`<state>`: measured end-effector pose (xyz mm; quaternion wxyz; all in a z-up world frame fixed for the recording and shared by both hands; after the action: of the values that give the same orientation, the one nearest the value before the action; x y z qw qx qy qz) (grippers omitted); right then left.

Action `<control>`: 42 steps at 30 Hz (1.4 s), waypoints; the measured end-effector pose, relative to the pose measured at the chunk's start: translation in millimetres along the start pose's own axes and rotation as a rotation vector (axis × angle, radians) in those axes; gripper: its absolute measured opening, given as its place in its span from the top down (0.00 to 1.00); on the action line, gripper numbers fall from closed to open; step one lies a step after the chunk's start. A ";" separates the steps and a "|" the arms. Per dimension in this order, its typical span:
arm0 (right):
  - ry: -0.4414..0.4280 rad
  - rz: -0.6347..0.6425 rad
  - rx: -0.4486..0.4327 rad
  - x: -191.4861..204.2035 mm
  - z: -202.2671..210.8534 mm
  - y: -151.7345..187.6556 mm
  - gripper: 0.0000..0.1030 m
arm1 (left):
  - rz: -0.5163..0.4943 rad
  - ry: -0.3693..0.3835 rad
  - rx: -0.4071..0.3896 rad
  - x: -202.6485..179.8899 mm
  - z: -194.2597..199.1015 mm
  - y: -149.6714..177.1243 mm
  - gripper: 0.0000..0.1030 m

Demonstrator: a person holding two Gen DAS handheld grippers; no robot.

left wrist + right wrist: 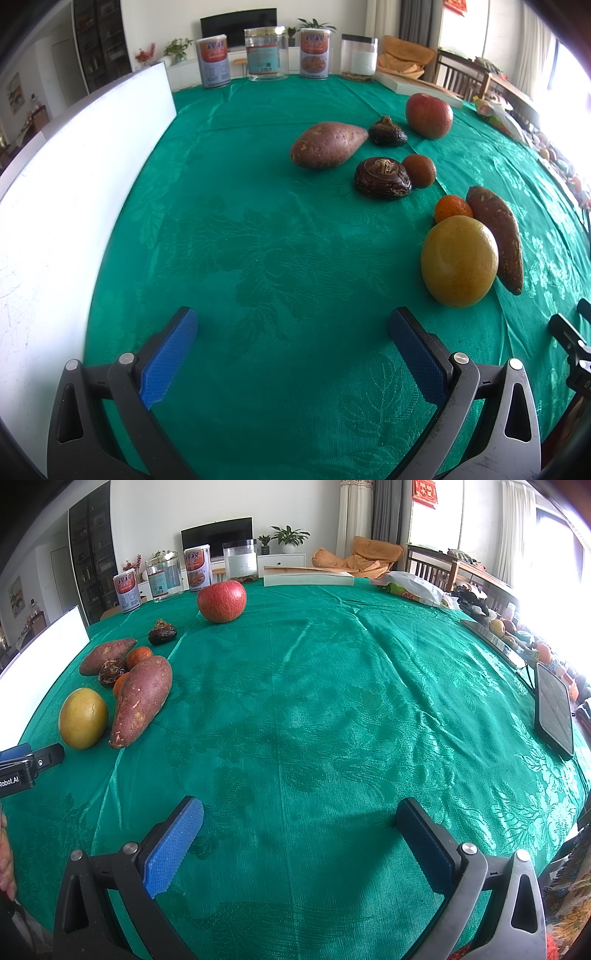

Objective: Organize fruits

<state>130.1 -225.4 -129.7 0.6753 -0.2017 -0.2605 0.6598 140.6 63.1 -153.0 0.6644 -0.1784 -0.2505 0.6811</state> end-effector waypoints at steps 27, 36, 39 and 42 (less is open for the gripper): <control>0.000 0.000 0.000 0.3 0.9 0.0 0.00 | -0.042 0.089 0.043 4.2 0.3 -11.5 0.02; 0.002 -0.002 0.002 0.6 0.5 -0.1 0.00 | -0.054 0.121 -0.065 8.9 -11.9 -133.2 0.01; 0.006 -0.007 0.002 2.3 -1.0 0.6 0.00 | -0.113 0.120 0.028 3.6 -48.2 -150.6 0.02; 0.009 -0.010 0.002 4.6 -2.0 1.3 0.00 | -0.128 0.121 0.103 3.2 -73.7 -150.0 0.06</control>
<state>130.3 -220.7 -131.7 0.6800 -0.2029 -0.2578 0.6558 305.2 72.7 -125.7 0.7288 -0.1683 -0.1857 0.6372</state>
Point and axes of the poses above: each gripper's, at about its wrist camera, not at the fingertips, and z roughly against the way its jaws point, x to its left, y to its underside, the point moved 3 cm from there along -z, roughly the way its jaws point, and after that the axes turned 9 degrees about -z, right-handed, at the moved point
